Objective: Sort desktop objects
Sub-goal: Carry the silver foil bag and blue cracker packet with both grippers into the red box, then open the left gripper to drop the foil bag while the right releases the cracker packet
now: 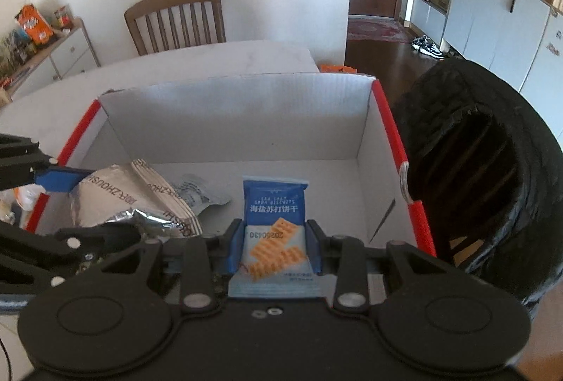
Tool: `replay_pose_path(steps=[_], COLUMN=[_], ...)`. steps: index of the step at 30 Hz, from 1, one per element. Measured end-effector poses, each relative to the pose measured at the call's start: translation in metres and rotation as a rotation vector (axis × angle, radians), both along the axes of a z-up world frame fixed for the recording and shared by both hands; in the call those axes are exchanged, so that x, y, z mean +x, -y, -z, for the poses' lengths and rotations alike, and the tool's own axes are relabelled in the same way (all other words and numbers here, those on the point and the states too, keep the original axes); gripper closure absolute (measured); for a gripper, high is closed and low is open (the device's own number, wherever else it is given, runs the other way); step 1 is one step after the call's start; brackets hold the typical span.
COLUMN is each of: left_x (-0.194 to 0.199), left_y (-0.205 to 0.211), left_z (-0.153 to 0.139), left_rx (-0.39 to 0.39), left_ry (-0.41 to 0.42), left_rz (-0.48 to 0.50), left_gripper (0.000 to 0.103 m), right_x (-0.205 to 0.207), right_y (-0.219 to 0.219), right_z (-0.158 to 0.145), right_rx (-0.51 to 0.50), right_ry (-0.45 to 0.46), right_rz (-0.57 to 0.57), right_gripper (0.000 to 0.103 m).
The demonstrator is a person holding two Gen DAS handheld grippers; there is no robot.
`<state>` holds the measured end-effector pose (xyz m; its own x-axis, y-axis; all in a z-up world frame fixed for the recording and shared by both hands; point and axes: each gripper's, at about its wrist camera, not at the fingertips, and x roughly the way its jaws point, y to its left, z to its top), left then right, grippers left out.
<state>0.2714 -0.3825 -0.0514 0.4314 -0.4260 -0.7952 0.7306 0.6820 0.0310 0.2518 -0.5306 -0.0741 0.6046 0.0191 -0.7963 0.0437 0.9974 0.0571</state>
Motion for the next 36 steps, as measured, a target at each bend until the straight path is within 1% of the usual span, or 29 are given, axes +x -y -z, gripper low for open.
replay_pose_path(steps=[5, 18, 25, 31, 34, 36], left_x=[0.009, 0.014, 0.013, 0.011, 0.009, 0.009], left_y=[0.007, 0.020, 0.027, 0.026, 0.022, 0.021], left_z=[0.012, 0.023, 0.026, 0.026, 0.025, 0.023], left_rx=[0.033, 0.095, 0.121, 0.124, 0.108, 0.097], left_ry=[-0.040, -0.056, -0.060, -0.056, -0.065, -0.062], left_rz=[-0.012, 0.001, 0.022, 0.024, 0.022, 0.018], left_gripper=[0.054, 0.054, 0.053, 0.053, 0.047, 0.044], right_x=[0.012, 0.033, 0.037, 0.036, 0.033, 0.031], right_y=[0.001, 0.007, 0.003, 0.001, 0.001, 0.001], right_z=[0.003, 0.021, 0.024, 0.025, 0.024, 0.022], right_rx=[-0.013, 0.009, 0.014, 0.028, 0.036, 0.033], right_ry=[-0.051, -0.161, -0.176, -0.179, -0.173, -0.165], right_rz=[-0.009, 0.013, 0.001, 0.014, 0.019, 0.020], right_gripper=[0.067, 0.067, 0.066, 0.062, 0.062, 0.058])
